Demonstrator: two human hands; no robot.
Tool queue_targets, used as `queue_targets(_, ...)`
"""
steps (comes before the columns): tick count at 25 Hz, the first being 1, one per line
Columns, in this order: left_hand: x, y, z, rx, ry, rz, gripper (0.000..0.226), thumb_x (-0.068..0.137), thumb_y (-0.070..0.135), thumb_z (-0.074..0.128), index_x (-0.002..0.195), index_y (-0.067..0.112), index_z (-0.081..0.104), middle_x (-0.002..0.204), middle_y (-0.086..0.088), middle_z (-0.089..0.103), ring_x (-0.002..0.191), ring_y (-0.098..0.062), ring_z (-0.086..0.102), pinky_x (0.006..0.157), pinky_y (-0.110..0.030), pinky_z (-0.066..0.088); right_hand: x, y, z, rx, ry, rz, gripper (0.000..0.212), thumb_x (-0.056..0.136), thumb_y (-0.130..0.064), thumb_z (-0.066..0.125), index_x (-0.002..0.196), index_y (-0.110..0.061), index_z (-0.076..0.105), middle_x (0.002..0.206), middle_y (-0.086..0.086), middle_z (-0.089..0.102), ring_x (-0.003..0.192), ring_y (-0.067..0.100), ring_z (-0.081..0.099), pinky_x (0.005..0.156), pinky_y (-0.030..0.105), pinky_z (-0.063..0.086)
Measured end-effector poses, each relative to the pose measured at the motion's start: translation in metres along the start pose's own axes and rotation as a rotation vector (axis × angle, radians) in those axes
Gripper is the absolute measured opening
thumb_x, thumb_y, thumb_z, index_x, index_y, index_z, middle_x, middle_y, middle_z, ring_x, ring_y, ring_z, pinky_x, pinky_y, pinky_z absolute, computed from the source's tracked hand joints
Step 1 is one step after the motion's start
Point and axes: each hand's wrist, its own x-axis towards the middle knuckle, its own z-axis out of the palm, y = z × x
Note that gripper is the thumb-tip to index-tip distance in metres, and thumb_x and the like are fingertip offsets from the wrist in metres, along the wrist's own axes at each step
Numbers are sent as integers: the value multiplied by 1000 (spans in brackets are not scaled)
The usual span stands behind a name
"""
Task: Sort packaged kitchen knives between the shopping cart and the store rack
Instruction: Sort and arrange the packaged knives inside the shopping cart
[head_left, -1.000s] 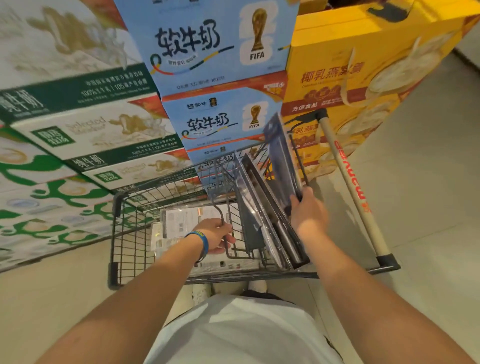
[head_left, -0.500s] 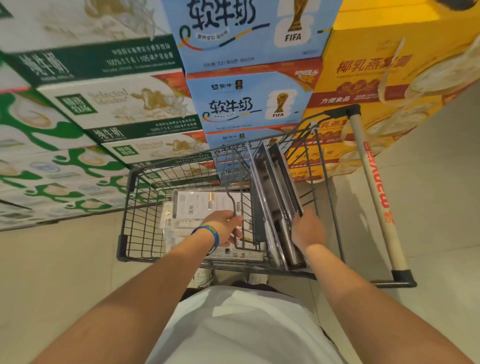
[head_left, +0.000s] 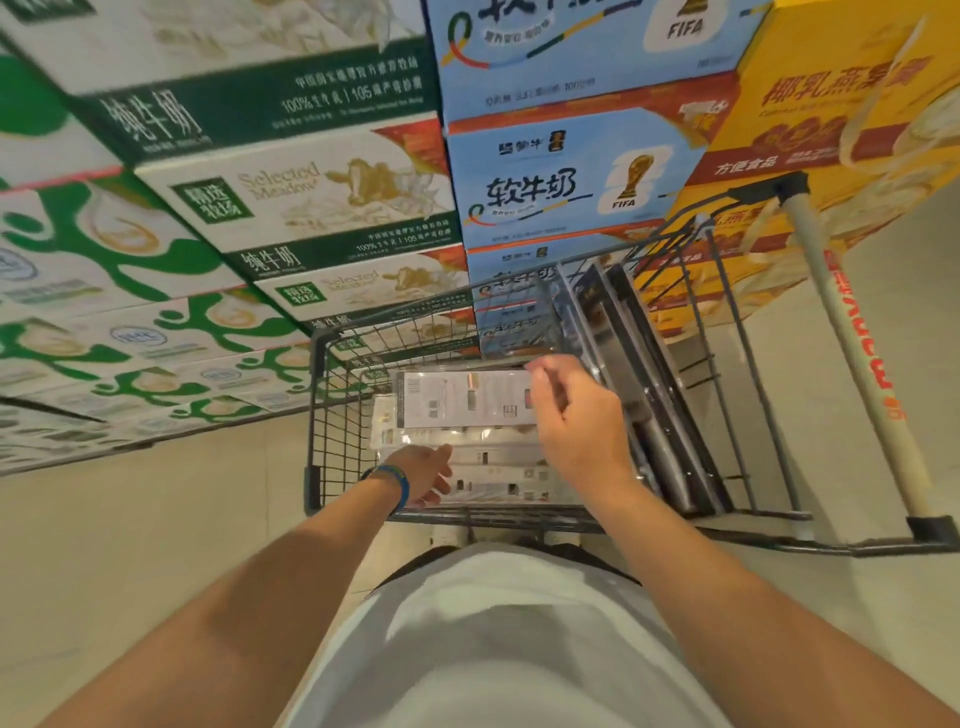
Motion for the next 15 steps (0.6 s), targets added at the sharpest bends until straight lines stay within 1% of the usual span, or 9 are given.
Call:
queue_targets(2,14,-15,-14,-28,-16,-16,47,101,50,44,99,11,69,79,-1,74,63,-17,66,72,-33,56,-5,-9,32,-5,-70,-10,27,102,-34,47,112,-20,67,73,-21,56,70,-7,59,58,9,43)
queue_targets(3,23,-21,-17,-38,-46,-37,47,101,48,44,106,7,66,86,-3,72,71,-19,68,76,-35,55,-6,-8,49,-24,-133,21,28,102,-35,47,116,-21,67,76,-21,57,69,-6,59,58,9,42)
queue_targets(4,35,-31,-20,-13,-79,-57,46,102,47,43,113,7,63,97,-7,71,84,-21,68,81,-37,55,-8,-3,70,-46,-211,88,27,103,-36,48,121,-24,64,82,-21,59,70,-4,60,59,10,42)
queue_targets(6,59,-48,-22,161,-99,-23,47,104,45,39,123,7,58,112,-12,65,104,-29,64,89,-38,53,-12,19,104,-90,-350,267,28,105,-35,50,131,-28,57,96,-20,61,80,1,61,67,21,44)
queue_targets(8,82,-61,-25,361,-52,59,48,104,44,39,124,6,60,110,-10,61,105,-29,61,84,-31,47,-13,51,129,-195,-443,423,37,105,-30,50,141,-23,50,110,-7,65,95,12,62,76,28,44)
queue_targets(10,111,-72,-26,511,-40,116,45,103,44,41,127,10,58,119,-9,61,108,-29,59,82,-30,43,-12,84,148,-361,-553,589,46,105,-24,48,150,-18,41,122,6,65,102,20,62,74,31,43)
queue_targets(11,126,-76,-25,618,-48,145,46,103,44,41,133,12,55,131,-11,58,115,-30,57,87,-32,44,-11,98,154,-437,-605,652,50,104,-19,49,153,-16,37,126,11,64,107,25,62,74,31,42)
queue_targets(13,159,-83,-24,874,-81,225,56,102,47,41,148,15,39,152,-12,40,134,-31,44,106,-39,41,-9,125,165,-529,-663,711,60,100,-9,52,157,-16,33,132,15,62,113,30,60,75,31,40)
queue_targets(15,190,-84,-22,1045,-108,333,67,99,49,45,155,17,26,160,-10,27,143,-32,34,115,-43,34,-3,147,177,-564,-686,714,64,96,-4,55,156,-16,35,134,15,62,112,30,60,75,30,40)
